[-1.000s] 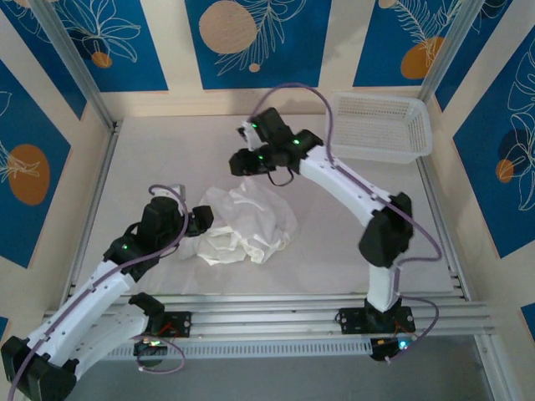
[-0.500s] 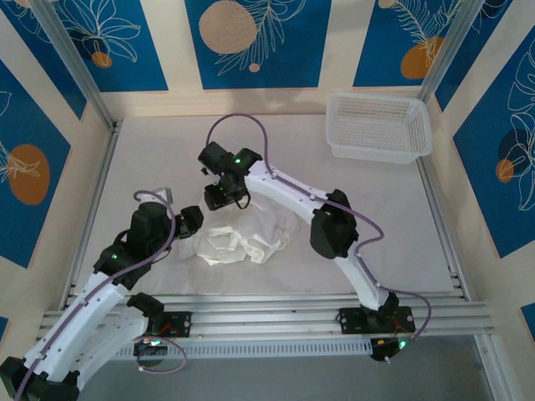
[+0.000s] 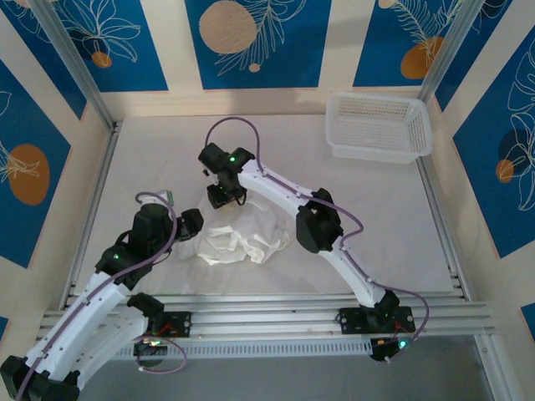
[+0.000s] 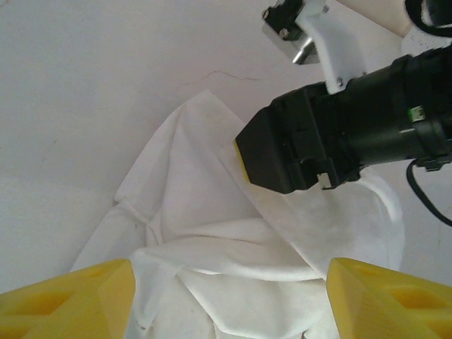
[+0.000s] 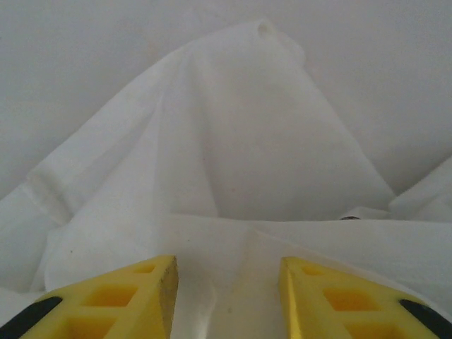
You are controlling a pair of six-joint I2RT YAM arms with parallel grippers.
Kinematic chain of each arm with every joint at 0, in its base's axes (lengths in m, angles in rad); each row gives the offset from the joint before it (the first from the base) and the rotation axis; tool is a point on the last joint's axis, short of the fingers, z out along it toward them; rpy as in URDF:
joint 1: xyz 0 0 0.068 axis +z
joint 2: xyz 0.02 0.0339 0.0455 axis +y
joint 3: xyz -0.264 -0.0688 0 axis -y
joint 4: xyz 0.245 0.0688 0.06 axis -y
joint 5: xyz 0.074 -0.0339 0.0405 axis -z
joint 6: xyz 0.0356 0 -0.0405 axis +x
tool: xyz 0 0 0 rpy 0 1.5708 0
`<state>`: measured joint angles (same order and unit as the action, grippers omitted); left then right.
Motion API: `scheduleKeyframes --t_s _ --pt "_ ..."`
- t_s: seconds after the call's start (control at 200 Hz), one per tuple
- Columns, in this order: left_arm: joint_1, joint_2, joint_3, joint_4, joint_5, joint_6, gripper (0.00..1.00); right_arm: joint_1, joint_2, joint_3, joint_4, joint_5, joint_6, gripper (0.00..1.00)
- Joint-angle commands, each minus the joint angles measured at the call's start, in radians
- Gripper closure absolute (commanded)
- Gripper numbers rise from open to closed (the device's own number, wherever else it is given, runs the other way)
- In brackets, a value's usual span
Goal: Fold the inside-out t-shirt
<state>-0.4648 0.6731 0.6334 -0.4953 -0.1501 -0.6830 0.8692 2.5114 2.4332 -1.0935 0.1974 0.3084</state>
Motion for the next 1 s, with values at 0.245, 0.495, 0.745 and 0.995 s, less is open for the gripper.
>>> scheduleKeyframes --t_s 0.245,0.495,0.745,0.995 --pt "0.014 -0.003 -0.012 0.002 0.021 -0.015 0.28 0.009 0.002 0.031 -0.040 -0.053 0.021 0.74" --pt "0.015 0.000 -0.012 0.004 0.024 -0.018 0.28 -0.001 -0.066 0.041 -0.040 -0.064 0.022 1.00" --pt "0.022 0.051 0.027 -0.007 0.019 0.005 0.28 -0.007 -0.179 0.073 -0.040 -0.096 0.034 1.00" --pt "0.176 0.328 0.216 -0.030 0.192 0.085 0.29 -0.039 -0.499 -0.110 0.075 -0.084 0.026 1.00"
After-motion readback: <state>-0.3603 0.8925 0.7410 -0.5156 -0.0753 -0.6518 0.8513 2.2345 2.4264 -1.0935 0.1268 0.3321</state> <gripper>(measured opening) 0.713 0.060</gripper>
